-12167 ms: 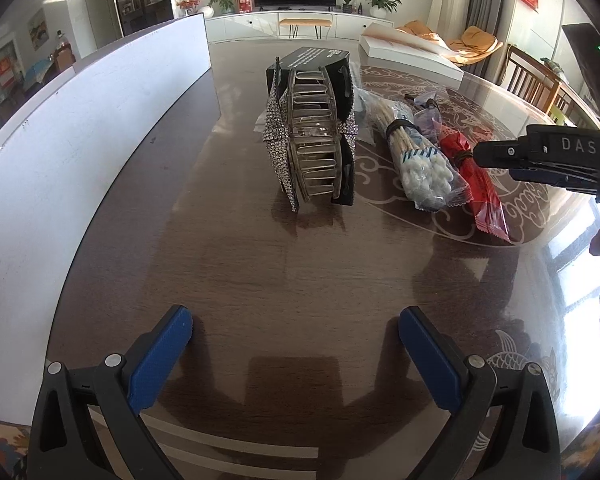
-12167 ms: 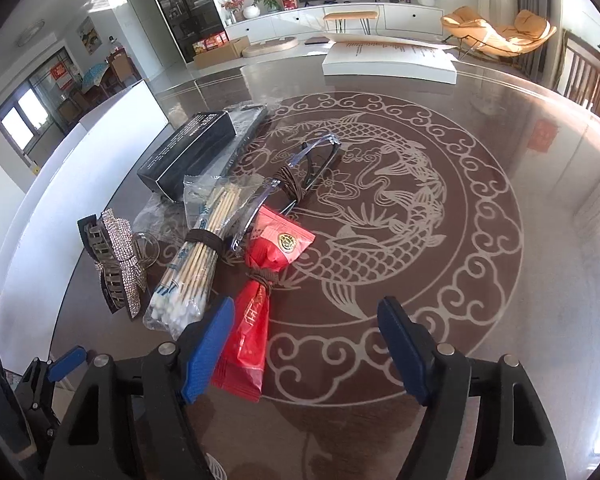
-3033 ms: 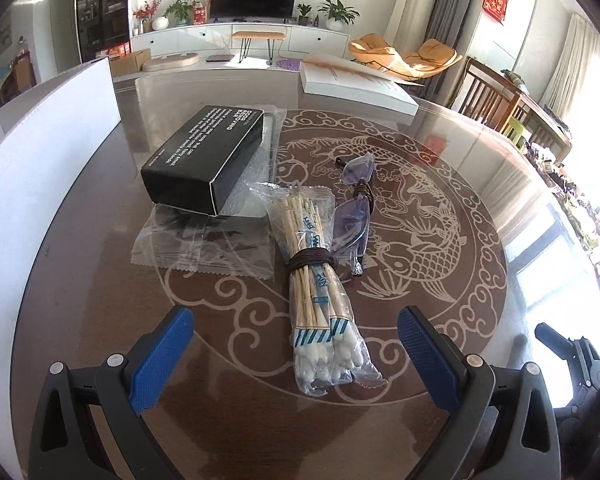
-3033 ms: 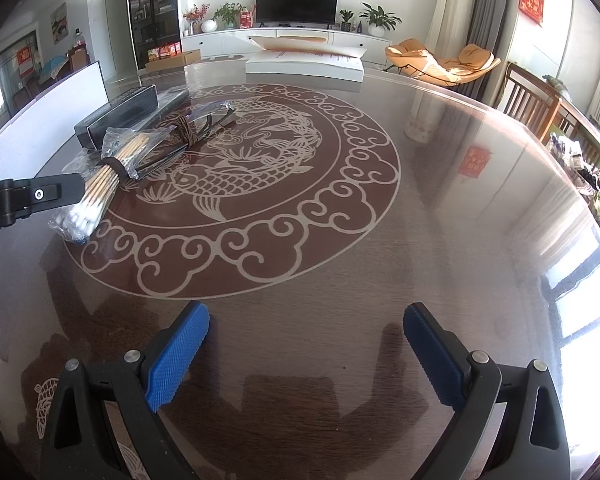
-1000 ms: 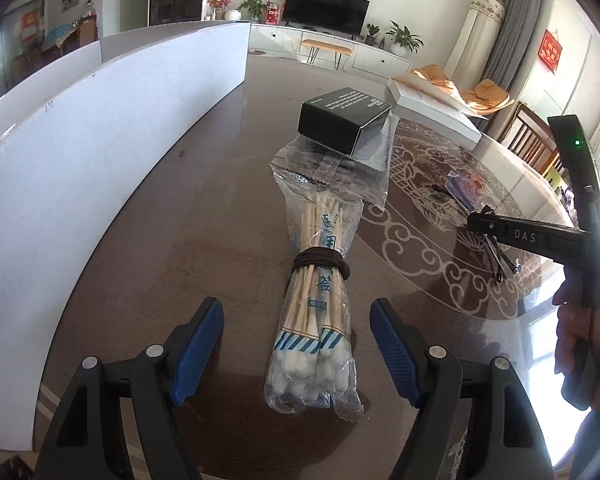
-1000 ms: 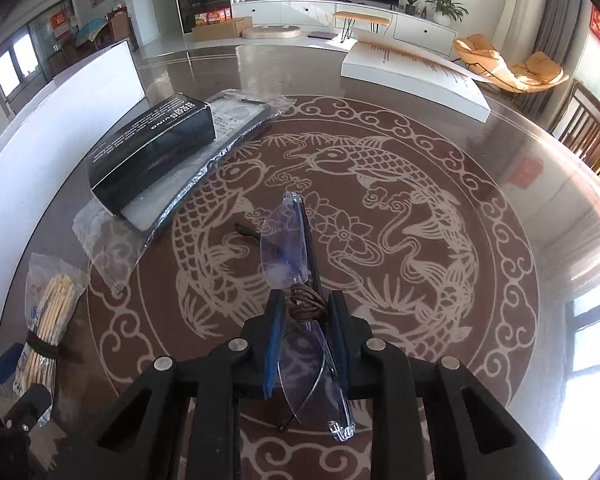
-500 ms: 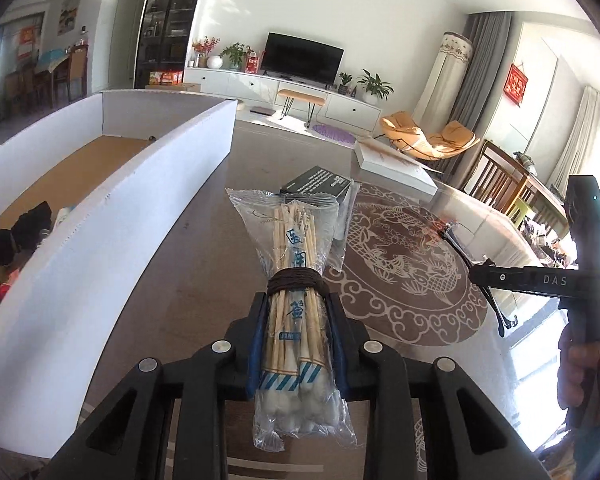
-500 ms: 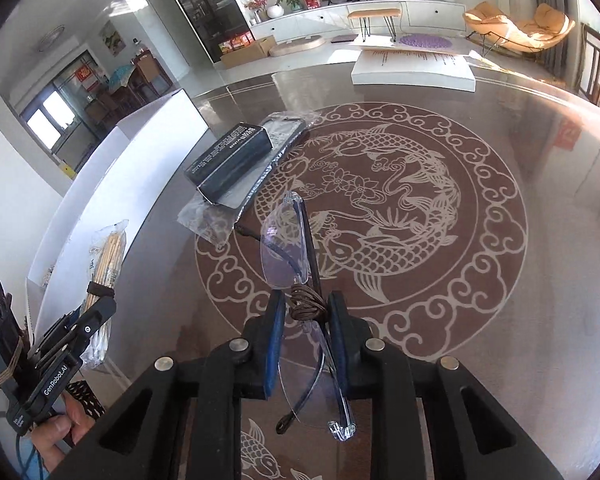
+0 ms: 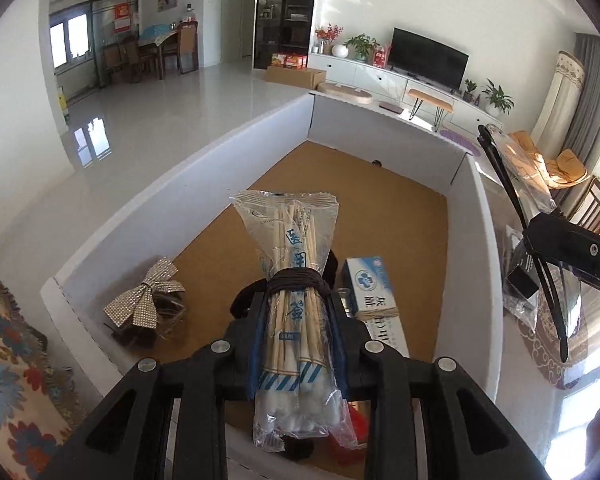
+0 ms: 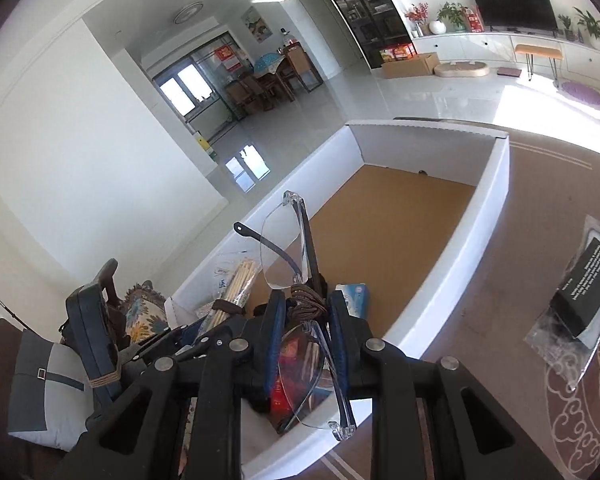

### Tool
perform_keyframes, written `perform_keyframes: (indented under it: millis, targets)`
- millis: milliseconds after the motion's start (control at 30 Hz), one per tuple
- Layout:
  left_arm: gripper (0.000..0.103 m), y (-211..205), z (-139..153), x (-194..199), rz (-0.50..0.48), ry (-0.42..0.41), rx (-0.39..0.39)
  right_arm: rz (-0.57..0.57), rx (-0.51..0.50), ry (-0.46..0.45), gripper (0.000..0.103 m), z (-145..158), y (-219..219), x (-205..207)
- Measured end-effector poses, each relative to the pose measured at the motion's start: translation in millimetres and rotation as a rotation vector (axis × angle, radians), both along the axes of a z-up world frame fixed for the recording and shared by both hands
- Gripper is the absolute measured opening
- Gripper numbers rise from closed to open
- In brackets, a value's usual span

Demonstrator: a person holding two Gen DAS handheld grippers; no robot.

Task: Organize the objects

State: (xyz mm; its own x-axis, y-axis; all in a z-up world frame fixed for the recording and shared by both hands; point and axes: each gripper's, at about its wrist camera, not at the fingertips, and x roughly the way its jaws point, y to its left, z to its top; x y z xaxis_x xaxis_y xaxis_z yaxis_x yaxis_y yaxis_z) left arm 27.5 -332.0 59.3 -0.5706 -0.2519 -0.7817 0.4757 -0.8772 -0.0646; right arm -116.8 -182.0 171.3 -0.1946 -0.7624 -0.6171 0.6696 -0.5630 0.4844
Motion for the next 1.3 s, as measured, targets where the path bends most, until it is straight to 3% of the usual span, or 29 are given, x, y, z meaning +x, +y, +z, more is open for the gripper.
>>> perform_keyframes:
  millis: [67,100,133,233,267,333,433,500,600,700,833,933,1033,1200,1300]
  targets:
    - [0.032,-12,-12,1,0.023,-0.050,0.007,0.020,0.029,-0.034,0.025,-16,-30,9]
    - [0.037,-15,-16,4,0.032,-0.056,0.008,0.028,0.063,-0.047,0.032,-27,-42,12]
    - [0.047,-16,-17,8,0.039,-0.050,0.009,0.041,0.094,-0.065,0.046,-36,-51,15]
    - [0.078,-8,-12,27,0.057,0.018,-0.006,0.056,0.102,-0.056,0.059,-45,-45,22]
    - [0.078,-3,-9,33,0.056,0.044,-0.014,0.052,0.103,-0.021,0.062,-43,-35,25]
    - [0.079,12,-1,40,0.033,0.085,-0.008,0.032,0.118,0.069,0.077,-39,-4,25]
    - [0.079,45,8,44,-0.047,0.139,0.035,-0.038,0.186,0.221,0.091,-45,58,25]
    - [0.079,75,13,40,-0.112,0.161,0.064,-0.101,0.281,0.308,0.092,-59,104,21]
    - [0.084,125,11,27,-0.227,0.166,0.119,-0.202,0.457,0.361,0.092,-94,173,12]
    - [0.087,173,0,9,-0.310,0.150,0.160,-0.303,0.569,0.322,0.092,-124,248,5]
    - [0.087,219,-33,-23,-0.365,0.096,0.189,-0.422,0.577,0.247,0.092,-139,319,5]
    - [0.087,241,-56,-49,-0.369,0.045,0.171,-0.477,0.567,0.211,0.092,-145,345,9]
    - [0.087,256,-72,-66,-0.369,0.004,0.101,-0.508,0.548,0.189,0.092,-148,353,14]
    - [0.087,262,-87,-73,-0.373,-0.020,0.004,-0.538,0.535,0.186,0.092,-149,354,13]
    - [0.087,264,-95,-73,-0.373,-0.053,-0.004,-0.540,0.548,0.191,0.092,-150,351,15]
